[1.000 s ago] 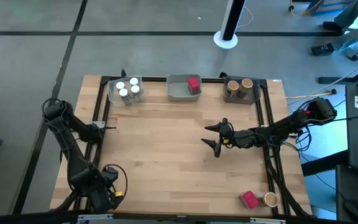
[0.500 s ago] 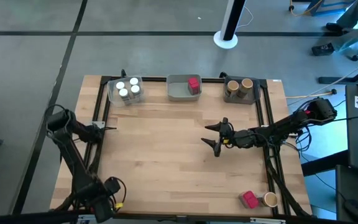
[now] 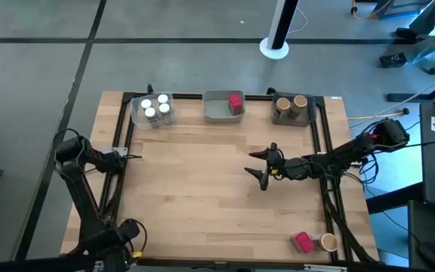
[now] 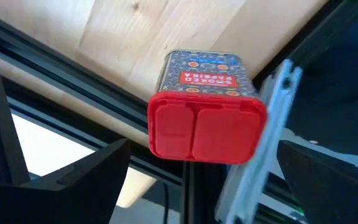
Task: Sort spices by type
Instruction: Put the red seasoning can into the gray bin
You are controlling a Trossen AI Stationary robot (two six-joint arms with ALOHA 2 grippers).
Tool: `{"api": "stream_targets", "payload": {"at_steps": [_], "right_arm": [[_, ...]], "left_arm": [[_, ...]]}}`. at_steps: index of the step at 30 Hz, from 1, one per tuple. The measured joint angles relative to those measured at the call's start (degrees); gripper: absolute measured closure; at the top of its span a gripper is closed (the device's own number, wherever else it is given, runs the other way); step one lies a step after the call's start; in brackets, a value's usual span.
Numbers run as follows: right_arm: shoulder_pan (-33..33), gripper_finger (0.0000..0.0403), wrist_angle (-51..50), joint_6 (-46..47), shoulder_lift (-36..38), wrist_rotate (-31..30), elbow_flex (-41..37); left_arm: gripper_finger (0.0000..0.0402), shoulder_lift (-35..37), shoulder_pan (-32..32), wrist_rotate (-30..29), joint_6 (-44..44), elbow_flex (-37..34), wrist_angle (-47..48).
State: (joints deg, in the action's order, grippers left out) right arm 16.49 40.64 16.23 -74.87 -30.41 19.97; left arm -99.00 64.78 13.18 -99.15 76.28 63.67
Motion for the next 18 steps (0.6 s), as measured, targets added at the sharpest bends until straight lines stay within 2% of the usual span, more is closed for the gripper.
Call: {"api": "stream_targets", "payload": {"at_steps": [18], "right_arm": [[0.0, 0.01, -0.01, 0.0, 0.0, 0.0, 0.0]], "left_arm": [[0.0013, -5.13, 1.26, -1.08, 4.8, -0.05, 0.64]]}}
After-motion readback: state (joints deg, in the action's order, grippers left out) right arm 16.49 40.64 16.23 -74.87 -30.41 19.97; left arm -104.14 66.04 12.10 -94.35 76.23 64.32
